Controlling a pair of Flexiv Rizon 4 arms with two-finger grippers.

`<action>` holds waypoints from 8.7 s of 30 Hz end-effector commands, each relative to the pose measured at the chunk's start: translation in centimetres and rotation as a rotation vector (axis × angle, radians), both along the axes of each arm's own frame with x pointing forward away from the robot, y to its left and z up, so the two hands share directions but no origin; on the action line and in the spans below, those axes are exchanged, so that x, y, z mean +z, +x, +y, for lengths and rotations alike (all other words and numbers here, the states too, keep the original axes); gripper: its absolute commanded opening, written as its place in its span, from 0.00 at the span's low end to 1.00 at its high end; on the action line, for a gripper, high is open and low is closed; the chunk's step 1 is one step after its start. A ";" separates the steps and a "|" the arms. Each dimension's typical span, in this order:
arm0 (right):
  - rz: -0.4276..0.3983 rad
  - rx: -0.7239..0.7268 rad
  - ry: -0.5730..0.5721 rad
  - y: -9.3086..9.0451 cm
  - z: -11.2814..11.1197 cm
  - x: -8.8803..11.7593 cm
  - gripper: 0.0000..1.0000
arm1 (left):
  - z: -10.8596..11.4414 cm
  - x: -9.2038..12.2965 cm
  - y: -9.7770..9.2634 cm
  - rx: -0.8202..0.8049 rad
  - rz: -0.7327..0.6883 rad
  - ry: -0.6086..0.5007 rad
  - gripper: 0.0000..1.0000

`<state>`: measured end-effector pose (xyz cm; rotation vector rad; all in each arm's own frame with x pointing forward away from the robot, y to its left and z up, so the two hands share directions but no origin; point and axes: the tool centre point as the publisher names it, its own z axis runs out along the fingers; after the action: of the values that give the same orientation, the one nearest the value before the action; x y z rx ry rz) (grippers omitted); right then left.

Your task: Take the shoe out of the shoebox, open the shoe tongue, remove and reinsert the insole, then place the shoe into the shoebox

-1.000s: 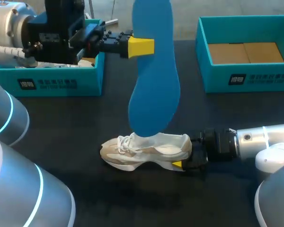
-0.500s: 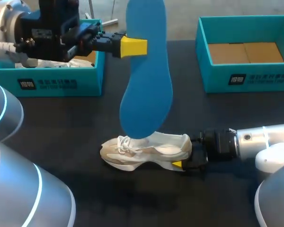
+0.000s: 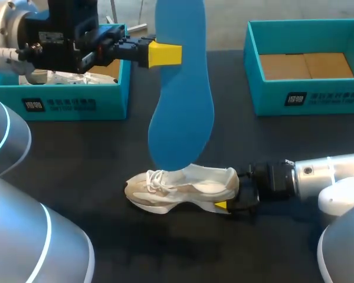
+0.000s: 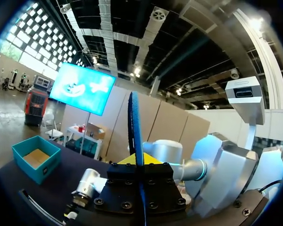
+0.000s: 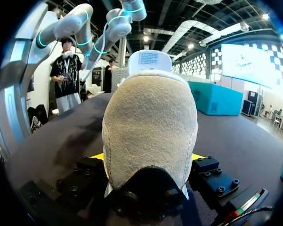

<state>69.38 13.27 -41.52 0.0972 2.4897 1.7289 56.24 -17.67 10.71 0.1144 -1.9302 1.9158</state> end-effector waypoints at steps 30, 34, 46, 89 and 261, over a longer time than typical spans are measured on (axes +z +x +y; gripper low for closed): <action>0.119 0.007 -0.525 -1.0 -4.7 6.1 1.00 | -0.2 0.0 0.1 -0.001 0.000 0.002 0.00; 0.151 0.016 -0.639 -0.6 -4.5 7.2 1.00 | -0.2 0.0 0.1 -0.001 0.000 0.002 0.00; 0.184 0.008 -0.923 -0.2 -2.6 8.7 1.00 | -0.2 0.0 0.1 -0.001 0.000 0.002 0.00; 0.189 0.007 -1.146 -0.3 0.1 9.2 1.00 | -0.2 0.0 0.1 -0.001 0.000 0.002 0.00; 1.109 -0.879 -0.550 -2.1 3.1 5.6 0.00 | -0.2 0.0 0.1 -0.001 0.000 0.002 0.00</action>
<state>66.93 16.12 -35.24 2.1449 2.5820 0.5734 56.22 -17.69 10.65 0.1148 -1.9291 1.9178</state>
